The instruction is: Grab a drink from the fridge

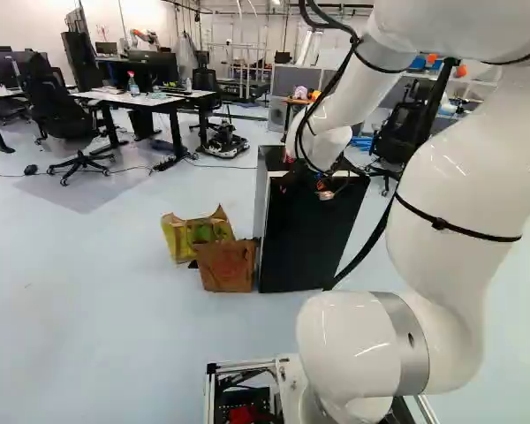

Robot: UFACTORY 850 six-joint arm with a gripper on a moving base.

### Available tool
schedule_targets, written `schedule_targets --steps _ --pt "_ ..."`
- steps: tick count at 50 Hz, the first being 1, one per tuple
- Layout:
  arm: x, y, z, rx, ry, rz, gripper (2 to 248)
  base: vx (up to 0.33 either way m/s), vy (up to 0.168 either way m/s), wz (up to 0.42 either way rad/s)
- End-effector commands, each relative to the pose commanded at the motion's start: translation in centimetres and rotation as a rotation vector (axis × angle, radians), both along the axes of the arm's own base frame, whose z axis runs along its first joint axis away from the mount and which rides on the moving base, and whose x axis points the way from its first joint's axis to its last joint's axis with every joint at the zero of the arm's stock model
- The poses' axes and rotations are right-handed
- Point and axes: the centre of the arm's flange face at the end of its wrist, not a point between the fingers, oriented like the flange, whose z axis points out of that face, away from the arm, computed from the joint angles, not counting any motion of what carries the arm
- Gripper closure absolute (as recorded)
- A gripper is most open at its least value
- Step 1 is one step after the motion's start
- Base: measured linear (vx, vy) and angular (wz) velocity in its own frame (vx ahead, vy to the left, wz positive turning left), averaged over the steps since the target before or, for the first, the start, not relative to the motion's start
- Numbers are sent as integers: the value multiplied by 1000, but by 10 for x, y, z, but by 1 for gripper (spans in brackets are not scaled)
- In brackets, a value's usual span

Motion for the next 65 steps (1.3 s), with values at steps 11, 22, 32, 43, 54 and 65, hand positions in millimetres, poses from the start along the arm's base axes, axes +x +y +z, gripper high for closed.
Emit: schedule_targets --steps 11,22,32,43,54,65 --pt "5 -1 5 4 -81 -16 3 0 0 0" --pt "10 -2 10 9 -162 -35 3 0 0 0" --pt "15 -3 15 11 -237 -54 3 0 0 0" --pt "19 -4 20 13 -316 -75 3 0 0 0" --pt "24 -6 19 13 -375 -94 3 0 0 0" --pt "30 -7 12 7 -413 -98 3 0 0 0"
